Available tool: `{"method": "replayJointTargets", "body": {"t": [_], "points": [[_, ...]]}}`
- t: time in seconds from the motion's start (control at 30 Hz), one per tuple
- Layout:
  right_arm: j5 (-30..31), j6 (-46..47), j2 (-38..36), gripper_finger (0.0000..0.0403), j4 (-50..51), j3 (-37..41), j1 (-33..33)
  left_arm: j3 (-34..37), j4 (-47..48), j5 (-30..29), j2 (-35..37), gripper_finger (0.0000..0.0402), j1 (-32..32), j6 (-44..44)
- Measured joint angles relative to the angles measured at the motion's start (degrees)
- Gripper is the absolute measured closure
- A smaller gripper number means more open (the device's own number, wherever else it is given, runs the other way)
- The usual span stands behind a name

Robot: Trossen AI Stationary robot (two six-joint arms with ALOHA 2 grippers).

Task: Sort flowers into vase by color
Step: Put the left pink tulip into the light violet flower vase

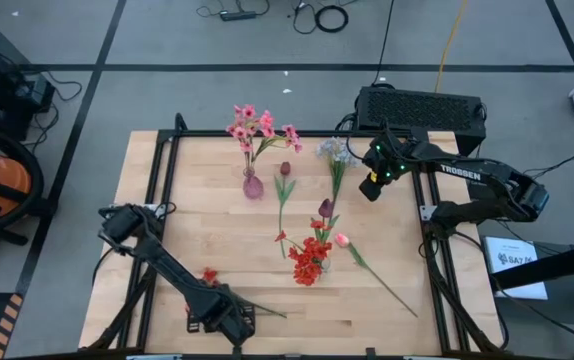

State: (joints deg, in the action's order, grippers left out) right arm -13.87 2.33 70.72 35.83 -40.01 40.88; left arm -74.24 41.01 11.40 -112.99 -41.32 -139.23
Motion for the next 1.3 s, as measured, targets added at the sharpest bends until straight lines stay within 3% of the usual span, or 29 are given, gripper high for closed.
{"method": "replayJointTargets", "body": {"t": [0.3,0.83,1.17,1.3], "points": [[0.0,0.0,0.0,0.0403,0.0,0.0,0.0,-0.1,2.1,-3.0,3.9,0.0265,0.0,1.9],[0.0,0.7,0.0,0.0403,-0.1,0.0,0.0,-0.1,6.1,-5.7,4.0,0.0265,0.1,2.3],[0.0,0.7,0.0,0.0403,-0.4,0.0,0.0,0.0,7.3,-0.8,3.5,0.0265,-1.3,9.9],[0.0,0.6,0.0,0.0403,-0.6,0.0,0.0,3.5,6.4,0.8,3.4,0.0265,-1.6,11.1]]}}
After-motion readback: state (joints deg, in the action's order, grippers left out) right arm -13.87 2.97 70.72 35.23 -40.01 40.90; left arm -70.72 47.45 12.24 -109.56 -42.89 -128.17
